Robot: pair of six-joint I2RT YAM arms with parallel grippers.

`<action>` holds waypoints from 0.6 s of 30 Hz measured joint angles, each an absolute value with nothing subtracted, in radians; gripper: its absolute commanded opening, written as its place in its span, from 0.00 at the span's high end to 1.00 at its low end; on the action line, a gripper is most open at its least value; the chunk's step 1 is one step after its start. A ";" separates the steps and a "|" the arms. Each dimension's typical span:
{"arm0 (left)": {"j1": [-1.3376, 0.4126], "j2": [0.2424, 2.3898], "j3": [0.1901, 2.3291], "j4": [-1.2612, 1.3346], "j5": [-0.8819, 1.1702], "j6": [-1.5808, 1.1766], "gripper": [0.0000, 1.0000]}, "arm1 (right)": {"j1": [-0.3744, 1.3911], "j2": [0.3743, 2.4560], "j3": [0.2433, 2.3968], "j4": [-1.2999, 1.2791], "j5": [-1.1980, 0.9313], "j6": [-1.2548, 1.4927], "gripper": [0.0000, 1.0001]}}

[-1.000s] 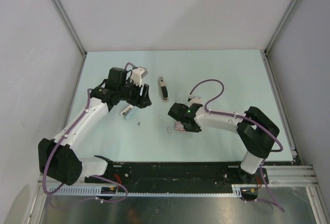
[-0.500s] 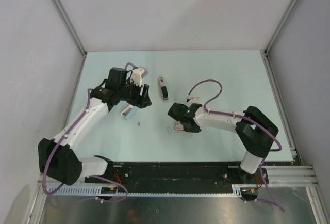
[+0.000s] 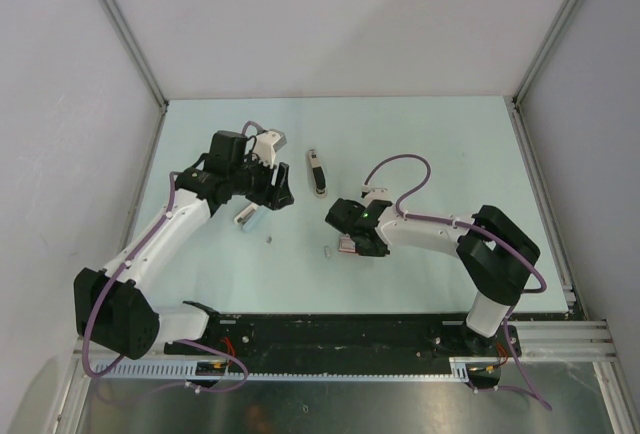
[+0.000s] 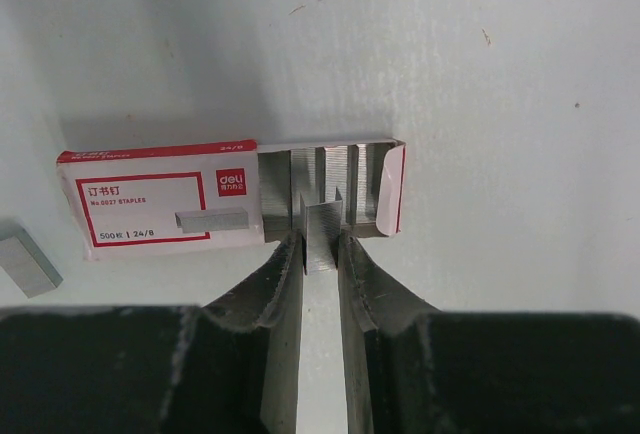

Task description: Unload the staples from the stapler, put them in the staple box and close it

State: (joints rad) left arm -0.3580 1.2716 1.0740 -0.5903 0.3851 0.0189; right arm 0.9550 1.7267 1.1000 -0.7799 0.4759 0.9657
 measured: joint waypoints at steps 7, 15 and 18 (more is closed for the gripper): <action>-0.358 1.269 1.074 -0.590 0.385 0.019 0.33 | 0.951 1.732 1.100 -0.780 0.462 0.963 0.86; -0.358 1.267 1.074 -0.590 0.385 0.019 0.33 | 0.949 1.734 1.100 -0.779 0.461 0.953 0.64; -0.358 1.266 1.074 -0.590 0.385 0.019 0.33 | 0.949 1.734 1.100 -0.779 0.461 0.949 0.58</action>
